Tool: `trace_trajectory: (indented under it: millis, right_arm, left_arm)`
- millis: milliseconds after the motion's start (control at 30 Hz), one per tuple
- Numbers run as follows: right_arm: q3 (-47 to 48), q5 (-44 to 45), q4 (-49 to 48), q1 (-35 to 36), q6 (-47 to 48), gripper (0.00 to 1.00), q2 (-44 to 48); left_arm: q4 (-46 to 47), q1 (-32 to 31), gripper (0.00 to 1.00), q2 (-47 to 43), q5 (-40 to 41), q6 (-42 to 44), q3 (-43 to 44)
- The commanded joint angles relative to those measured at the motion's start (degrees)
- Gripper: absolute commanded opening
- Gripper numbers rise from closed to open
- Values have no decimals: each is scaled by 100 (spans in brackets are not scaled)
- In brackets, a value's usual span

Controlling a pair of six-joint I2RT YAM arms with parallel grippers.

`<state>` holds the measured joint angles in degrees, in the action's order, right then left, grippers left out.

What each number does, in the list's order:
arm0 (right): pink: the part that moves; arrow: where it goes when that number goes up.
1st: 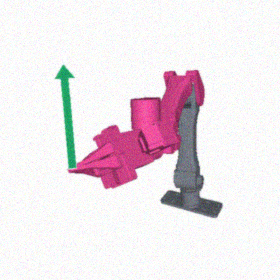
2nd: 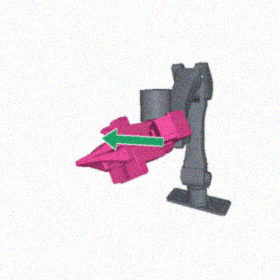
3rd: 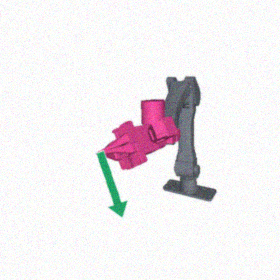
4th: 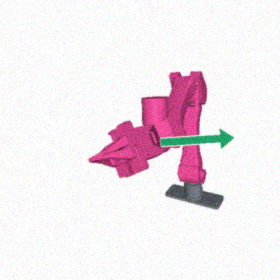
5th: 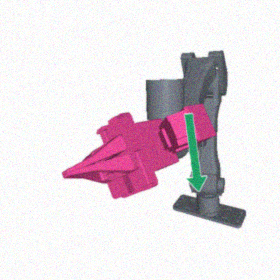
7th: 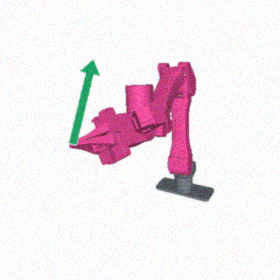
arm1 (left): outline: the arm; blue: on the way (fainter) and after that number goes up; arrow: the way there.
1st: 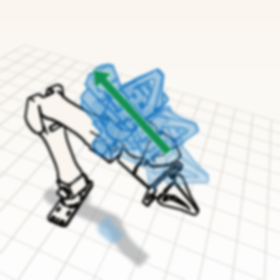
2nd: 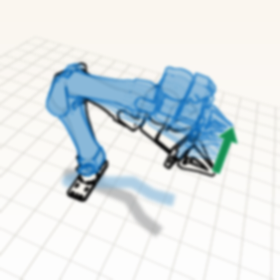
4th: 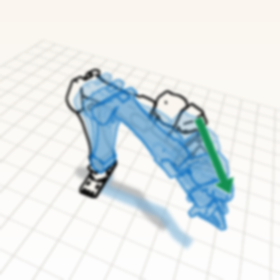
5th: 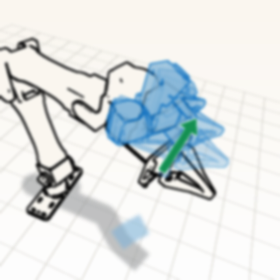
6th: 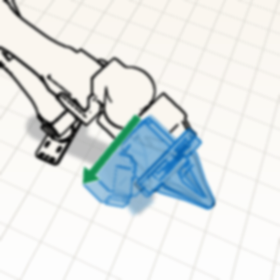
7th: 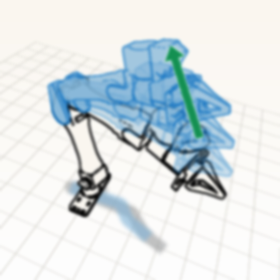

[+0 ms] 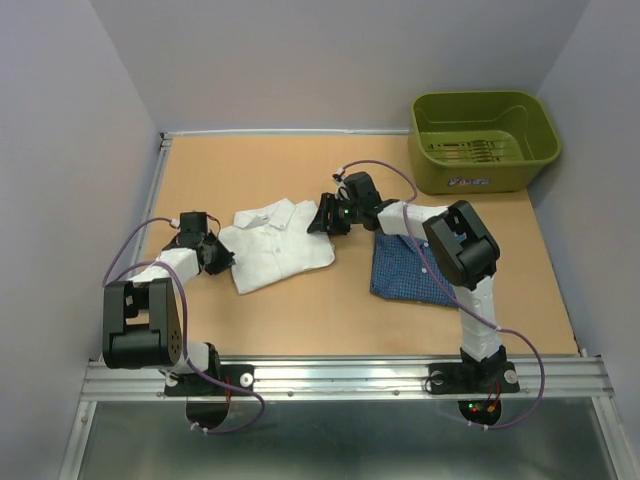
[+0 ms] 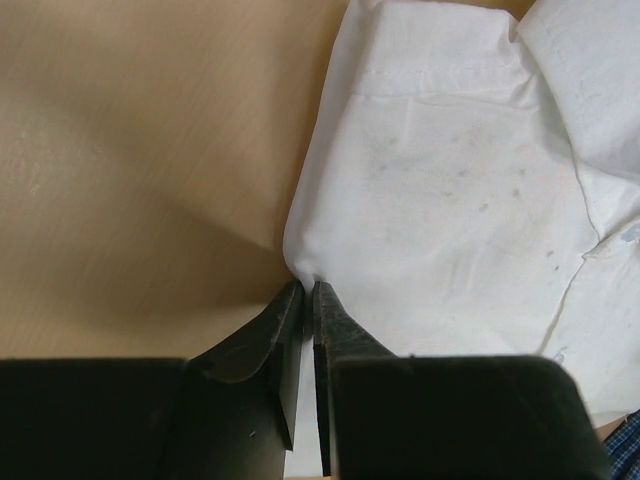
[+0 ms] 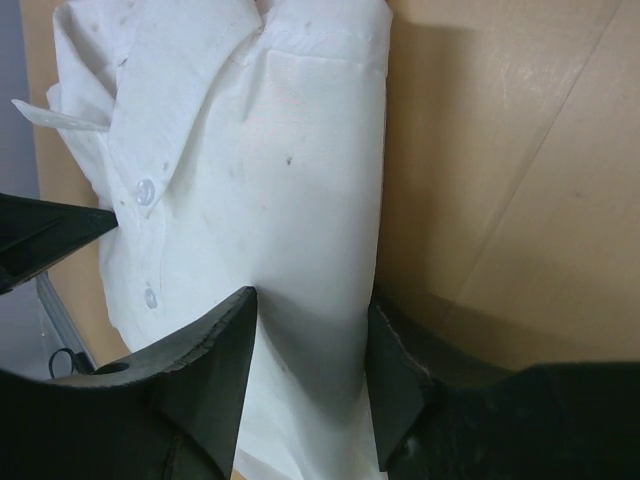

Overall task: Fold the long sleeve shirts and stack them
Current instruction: Neatly place the folded shirt to the corner

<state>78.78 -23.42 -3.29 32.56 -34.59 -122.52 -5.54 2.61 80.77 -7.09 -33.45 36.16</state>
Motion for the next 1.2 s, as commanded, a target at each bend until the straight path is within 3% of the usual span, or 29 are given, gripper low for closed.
trace_trajectory:
  millis: [0,133,167,233,333,800,1167]
  right_arm:
    - [-3,66,478,163,57,47,-527]
    - [-56,48,461,163,136,32,-519]
    - [-65,65,452,163,206,16,-475]
    - [-100,127,461,163,286,10,-344]
    - [-161,180,461,172,356,1,-27]
    - [-750,1251,584,163,532,1,1678]
    - [-1233,2702,1585,67,910,0,3268]
  left_arm:
    - [-360,-59,18,176,59,155,-22]
    - [-404,-59,12,106,68,181,-4]
    - [-430,-68,7,88,59,225,5]
    - [-439,-85,0,9,85,278,31]
    - [-457,-208,0,-167,68,383,162]
    - [-676,-1509,0,-712,208,234,1235]
    - [-782,-2414,0,-642,261,-91,2193]
